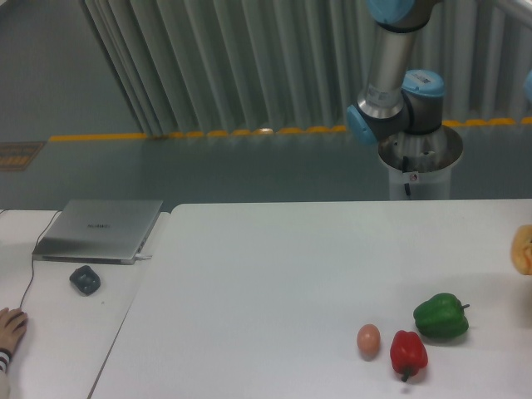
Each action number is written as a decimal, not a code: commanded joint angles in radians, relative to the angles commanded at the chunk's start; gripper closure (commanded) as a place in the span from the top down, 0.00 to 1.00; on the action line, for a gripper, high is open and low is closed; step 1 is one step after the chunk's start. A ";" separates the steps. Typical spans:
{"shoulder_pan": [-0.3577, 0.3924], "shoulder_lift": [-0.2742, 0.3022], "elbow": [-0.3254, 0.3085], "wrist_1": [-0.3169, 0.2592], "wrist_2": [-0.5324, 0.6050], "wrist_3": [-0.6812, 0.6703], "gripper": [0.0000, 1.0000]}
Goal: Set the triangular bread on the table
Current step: 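Bring the gripped triangular bread down toward the table surface, then open the gripper to release the bread beside the green pepper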
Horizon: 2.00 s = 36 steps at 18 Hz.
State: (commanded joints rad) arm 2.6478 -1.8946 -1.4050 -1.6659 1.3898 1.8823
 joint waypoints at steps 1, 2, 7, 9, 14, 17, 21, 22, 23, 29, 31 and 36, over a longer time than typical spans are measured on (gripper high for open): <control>-0.012 0.008 -0.018 0.001 0.005 -0.020 0.00; -0.026 0.011 -0.046 0.006 0.006 -0.040 0.00; -0.066 0.023 -0.109 0.008 0.047 -0.063 0.00; -0.081 0.019 -0.118 0.011 0.069 -0.068 0.01; -0.107 0.000 -0.134 0.038 0.075 -0.118 0.26; -0.109 0.000 -0.134 0.081 0.086 -0.120 0.56; -0.114 0.005 -0.132 0.118 0.094 -0.117 1.00; -0.115 0.006 -0.132 0.118 0.095 -0.118 1.00; -0.115 0.008 -0.132 0.120 0.095 -0.117 1.00; -0.115 0.025 -0.115 0.217 0.118 -0.111 1.00; -0.132 0.038 -0.115 0.291 0.124 -0.117 1.00; -0.164 0.025 -0.118 0.478 0.198 -0.117 1.00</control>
State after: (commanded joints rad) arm 2.4835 -1.8699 -1.5232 -1.1874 1.5875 1.7656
